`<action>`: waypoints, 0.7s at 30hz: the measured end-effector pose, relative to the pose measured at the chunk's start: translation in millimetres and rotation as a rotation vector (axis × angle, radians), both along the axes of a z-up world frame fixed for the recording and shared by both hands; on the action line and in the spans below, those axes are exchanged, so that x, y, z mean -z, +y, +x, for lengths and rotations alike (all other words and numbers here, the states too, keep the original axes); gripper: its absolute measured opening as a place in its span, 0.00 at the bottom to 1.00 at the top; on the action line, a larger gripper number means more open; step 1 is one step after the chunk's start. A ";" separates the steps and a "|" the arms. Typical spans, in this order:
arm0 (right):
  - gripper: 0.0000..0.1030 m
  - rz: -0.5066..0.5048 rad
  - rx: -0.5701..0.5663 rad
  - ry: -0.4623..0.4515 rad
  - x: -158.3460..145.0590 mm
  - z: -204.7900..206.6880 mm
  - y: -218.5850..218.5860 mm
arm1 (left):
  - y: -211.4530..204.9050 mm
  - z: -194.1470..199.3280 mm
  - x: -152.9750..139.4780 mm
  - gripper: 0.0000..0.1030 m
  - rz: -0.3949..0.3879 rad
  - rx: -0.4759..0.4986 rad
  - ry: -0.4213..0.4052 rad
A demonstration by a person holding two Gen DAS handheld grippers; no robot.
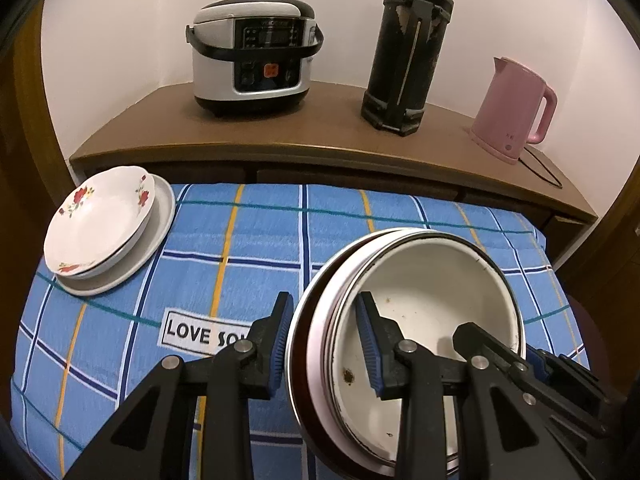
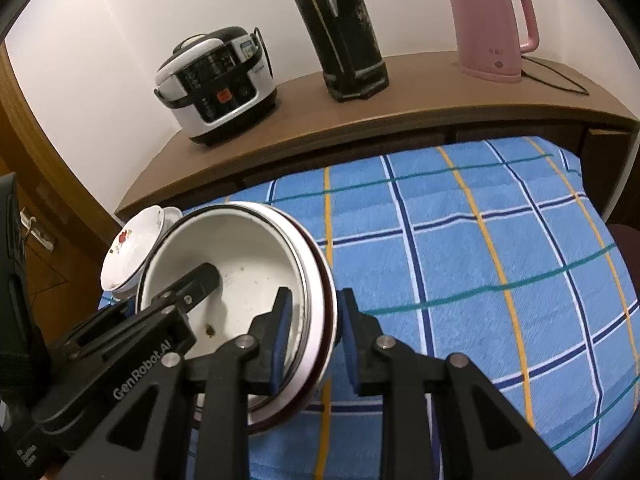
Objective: Organize plates and bowls
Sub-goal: 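Lift the bowl stack with both tools and carry it toward the floral plates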
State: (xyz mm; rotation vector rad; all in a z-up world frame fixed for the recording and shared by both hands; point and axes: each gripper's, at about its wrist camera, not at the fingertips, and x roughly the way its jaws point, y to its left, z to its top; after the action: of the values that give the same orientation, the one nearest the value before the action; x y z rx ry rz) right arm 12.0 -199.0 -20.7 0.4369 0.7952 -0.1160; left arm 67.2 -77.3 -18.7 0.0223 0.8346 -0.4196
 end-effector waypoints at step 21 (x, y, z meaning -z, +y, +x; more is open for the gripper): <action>0.23 -0.055 -0.004 -0.014 -23.2 31.6 -0.3 | -0.9 26.7 -12.2 0.34 -0.044 -0.012 -0.011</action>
State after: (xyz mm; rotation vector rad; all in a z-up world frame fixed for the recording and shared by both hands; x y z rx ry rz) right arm 43.6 -199.3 2.5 0.3835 0.7772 -0.1310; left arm 93.9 -78.2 -6.5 -0.0208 0.8143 -0.4257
